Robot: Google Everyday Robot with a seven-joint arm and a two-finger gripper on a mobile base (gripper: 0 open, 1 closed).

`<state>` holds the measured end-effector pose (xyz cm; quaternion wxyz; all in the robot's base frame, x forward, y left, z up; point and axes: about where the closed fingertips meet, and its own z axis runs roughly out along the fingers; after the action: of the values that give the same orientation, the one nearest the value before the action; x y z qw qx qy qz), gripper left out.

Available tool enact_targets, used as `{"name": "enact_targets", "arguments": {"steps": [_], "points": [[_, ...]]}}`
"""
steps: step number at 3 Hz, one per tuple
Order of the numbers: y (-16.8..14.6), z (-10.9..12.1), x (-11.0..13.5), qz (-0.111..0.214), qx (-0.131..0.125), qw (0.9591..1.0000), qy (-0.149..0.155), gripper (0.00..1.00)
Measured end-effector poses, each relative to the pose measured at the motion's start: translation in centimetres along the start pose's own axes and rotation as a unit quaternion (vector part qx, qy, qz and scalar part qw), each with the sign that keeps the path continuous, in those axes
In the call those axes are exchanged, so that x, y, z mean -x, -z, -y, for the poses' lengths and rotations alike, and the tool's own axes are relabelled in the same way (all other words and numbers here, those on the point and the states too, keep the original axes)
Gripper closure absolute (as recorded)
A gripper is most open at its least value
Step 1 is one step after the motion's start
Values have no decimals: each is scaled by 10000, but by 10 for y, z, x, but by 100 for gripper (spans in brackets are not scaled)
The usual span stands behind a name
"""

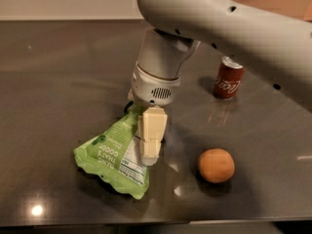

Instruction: Pick green rice chip bag

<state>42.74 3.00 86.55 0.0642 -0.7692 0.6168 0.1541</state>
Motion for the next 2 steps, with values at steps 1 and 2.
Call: {"name": "enact_targets", "arguments": {"steps": [1,2], "points": [[1,6,4,20,-117,9999,-8,18],[4,11,6,58,-211,9998,-29,42]]}}
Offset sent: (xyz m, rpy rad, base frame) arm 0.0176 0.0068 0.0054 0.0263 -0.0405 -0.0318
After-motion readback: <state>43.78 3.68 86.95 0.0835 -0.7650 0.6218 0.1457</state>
